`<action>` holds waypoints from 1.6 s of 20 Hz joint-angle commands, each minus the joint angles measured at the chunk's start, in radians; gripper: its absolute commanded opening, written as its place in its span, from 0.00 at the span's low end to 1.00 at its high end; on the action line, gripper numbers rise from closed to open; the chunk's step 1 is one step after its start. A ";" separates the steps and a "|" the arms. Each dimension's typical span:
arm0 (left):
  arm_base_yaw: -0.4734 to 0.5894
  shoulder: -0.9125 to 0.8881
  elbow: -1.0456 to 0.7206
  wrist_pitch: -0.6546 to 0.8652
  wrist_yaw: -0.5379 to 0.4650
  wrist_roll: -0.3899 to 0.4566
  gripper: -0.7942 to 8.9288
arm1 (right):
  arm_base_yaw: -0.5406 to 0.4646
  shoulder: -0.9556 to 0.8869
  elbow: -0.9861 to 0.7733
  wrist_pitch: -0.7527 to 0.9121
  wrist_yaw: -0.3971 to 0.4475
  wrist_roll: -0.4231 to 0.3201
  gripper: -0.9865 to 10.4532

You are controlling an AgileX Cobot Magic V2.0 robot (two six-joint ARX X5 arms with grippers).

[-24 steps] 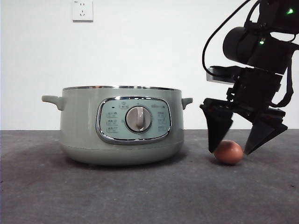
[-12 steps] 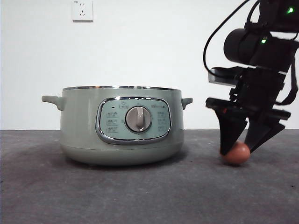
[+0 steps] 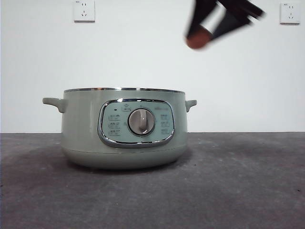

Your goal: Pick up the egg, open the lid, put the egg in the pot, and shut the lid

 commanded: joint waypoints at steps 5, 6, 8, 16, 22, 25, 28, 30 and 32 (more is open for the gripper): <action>0.003 -0.009 0.014 0.031 0.009 0.009 0.07 | 0.116 0.338 0.352 -0.020 -0.001 0.003 0.08; 0.003 -0.009 0.014 0.031 0.009 0.009 0.07 | 0.124 0.392 0.402 -0.034 0.000 -0.001 0.08; 0.003 -0.009 0.014 0.031 0.009 0.009 0.07 | 0.136 0.508 0.504 -0.071 0.000 -0.008 0.08; 0.003 -0.009 0.014 0.030 0.009 0.010 0.07 | 0.147 0.770 0.651 -0.164 0.016 -0.064 0.08; 0.003 -0.009 0.014 0.031 0.009 0.013 0.07 | 0.149 0.821 0.650 -0.237 0.037 -0.099 0.08; 0.003 -0.009 0.014 0.031 0.009 0.013 0.07 | 0.153 0.826 0.650 -0.274 0.054 -0.106 0.08; 0.003 -0.009 0.014 0.029 0.009 0.013 0.07 | 0.154 0.832 0.650 -0.320 0.053 -0.124 0.08; 0.003 -0.009 0.014 0.021 0.009 0.016 0.07 | 0.154 0.832 0.650 -0.328 0.053 -0.124 0.08; 0.003 -0.009 0.014 0.018 0.009 0.020 0.07 | 0.154 0.832 0.650 -0.327 0.053 -0.120 0.23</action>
